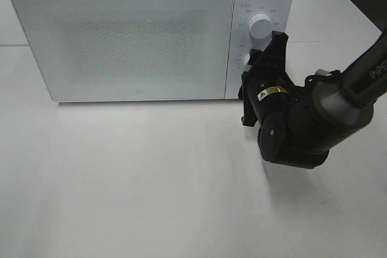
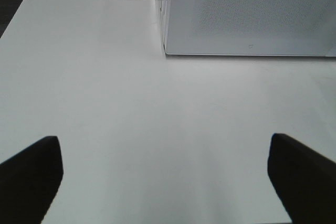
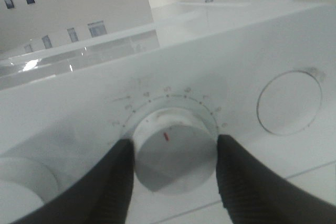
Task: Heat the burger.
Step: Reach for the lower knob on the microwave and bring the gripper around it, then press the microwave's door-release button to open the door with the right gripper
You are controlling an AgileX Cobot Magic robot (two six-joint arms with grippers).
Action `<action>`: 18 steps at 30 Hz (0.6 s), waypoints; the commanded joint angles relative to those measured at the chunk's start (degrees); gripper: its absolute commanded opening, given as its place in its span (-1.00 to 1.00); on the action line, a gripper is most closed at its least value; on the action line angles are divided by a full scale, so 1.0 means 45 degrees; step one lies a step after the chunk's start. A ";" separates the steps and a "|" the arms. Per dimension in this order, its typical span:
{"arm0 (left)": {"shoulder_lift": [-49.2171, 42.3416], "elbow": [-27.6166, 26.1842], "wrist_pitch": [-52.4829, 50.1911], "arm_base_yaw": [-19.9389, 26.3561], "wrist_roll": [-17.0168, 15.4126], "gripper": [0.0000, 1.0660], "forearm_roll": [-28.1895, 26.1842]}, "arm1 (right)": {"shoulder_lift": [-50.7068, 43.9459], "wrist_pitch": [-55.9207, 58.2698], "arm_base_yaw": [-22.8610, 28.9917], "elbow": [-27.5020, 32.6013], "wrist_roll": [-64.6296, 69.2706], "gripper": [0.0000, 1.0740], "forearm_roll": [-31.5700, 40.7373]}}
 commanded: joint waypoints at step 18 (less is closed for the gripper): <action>-0.0216 0.0051 -0.0025 0.0038 0.0000 0.84 -0.0025 | -0.1579 0.1261 0.0013 0.1006 -0.4113 0.27 -0.0980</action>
